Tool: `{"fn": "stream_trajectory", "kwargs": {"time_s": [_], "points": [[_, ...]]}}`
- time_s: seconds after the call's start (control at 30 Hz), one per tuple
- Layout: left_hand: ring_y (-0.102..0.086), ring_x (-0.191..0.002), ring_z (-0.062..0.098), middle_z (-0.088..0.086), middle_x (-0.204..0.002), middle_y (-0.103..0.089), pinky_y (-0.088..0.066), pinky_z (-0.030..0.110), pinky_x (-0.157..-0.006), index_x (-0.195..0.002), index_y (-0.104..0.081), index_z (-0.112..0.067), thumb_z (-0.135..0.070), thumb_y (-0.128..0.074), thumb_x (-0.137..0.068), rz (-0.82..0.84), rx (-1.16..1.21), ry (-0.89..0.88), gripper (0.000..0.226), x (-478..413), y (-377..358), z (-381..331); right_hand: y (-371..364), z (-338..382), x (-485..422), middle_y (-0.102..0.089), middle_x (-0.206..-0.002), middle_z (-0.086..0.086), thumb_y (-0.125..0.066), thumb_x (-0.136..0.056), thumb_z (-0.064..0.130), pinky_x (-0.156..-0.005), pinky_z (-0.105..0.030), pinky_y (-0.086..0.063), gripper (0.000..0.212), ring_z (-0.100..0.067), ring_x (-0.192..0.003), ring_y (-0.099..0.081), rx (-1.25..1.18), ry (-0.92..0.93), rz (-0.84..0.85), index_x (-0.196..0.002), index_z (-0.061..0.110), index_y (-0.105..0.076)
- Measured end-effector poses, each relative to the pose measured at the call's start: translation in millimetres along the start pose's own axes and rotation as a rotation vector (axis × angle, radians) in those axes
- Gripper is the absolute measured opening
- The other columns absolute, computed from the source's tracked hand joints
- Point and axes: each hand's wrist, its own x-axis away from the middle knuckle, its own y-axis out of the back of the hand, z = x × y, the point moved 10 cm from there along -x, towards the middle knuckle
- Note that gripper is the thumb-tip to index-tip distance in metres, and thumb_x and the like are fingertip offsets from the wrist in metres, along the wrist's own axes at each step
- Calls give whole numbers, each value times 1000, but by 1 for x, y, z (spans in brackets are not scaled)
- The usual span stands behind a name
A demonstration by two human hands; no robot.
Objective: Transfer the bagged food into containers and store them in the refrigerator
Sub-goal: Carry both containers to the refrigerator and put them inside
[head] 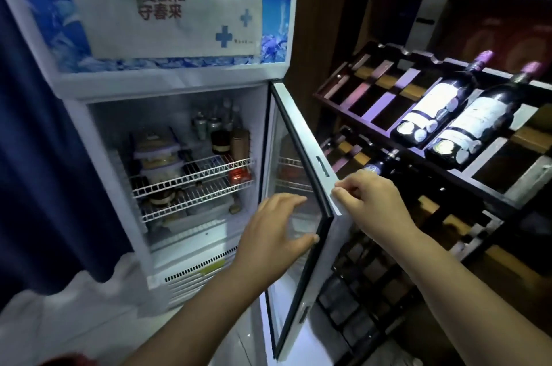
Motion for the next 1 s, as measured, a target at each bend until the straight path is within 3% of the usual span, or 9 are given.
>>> {"fn": "stream_trajectory", "kwargs": {"time_s": [0.1, 0.3, 0.4, 0.6, 0.73, 0.87, 1.0], "points": [[-36, -114, -5, -22, -121, -46, -24, 6, -86, -123, -47, -39, -54, -66, -69, -57, -6, -8, 60, 7, 27, 8, -18, 31, -2, -68, -79, -3, -72, -79, 17, -68, -30, -47, 7, -18, -74, -61, -74, 93, -9, -76, 11, -72], [-38, -101, -1, -18, -104, -47, -36, 13, -80, -106, -56, -34, -57, -62, -67, -198, -98, -25, 46, 22, 87, 41, -73, 109, -8, -65, -76, 1, -68, -82, 13, -64, -11, -41, 4, -9, -69, -60, -196, 292, 41, -78, 11, -70], [-42, -103, 5, -13, -105, -52, -41, 20, -82, -104, -61, -29, -48, -66, -69, -267, -162, 12, 40, 28, 124, 74, -102, 149, -15, -60, -73, 3, -67, -84, 12, -62, -6, -37, 5, -6, -65, -54, -218, 379, 64, -80, 10, -69], [-54, -100, 19, -4, -105, -63, -45, 32, -84, -103, -66, -22, -24, -76, -68, -373, -310, 66, 36, 32, 209, 150, -169, 239, -46, -55, -68, -2, -65, -86, 9, -57, -17, -37, 10, -13, -61, -52, -218, 502, 70, -79, 2, -67], [-56, -97, 23, -1, -101, -67, -43, 30, -84, -101, -70, -18, -16, -80, -68, -446, -420, 71, 34, 22, 255, 198, -209, 289, -67, -61, -79, -12, -63, -86, 3, -60, -32, -48, 11, -26, -68, -61, -239, 555, 84, -96, 0, -68], [-48, -98, 19, 0, -99, -65, -44, 31, -80, -100, -71, -18, -14, -77, -71, -520, -495, 99, 30, 7, 291, 243, -246, 326, -91, -65, -88, -16, -64, -82, -4, -64, -32, -50, 27, -31, -75, -64, -172, 593, 90, -109, -4, -65], [-50, -97, 23, 3, -99, -64, -48, 33, -78, -102, -70, -18, -14, -75, -73, -541, -558, 120, 30, -13, 312, 282, -280, 345, -119, -60, -110, -12, -54, -92, 9, -70, -33, -49, 40, -28, -92, -59, -69, 586, 118, -131, 6, -52]]}}
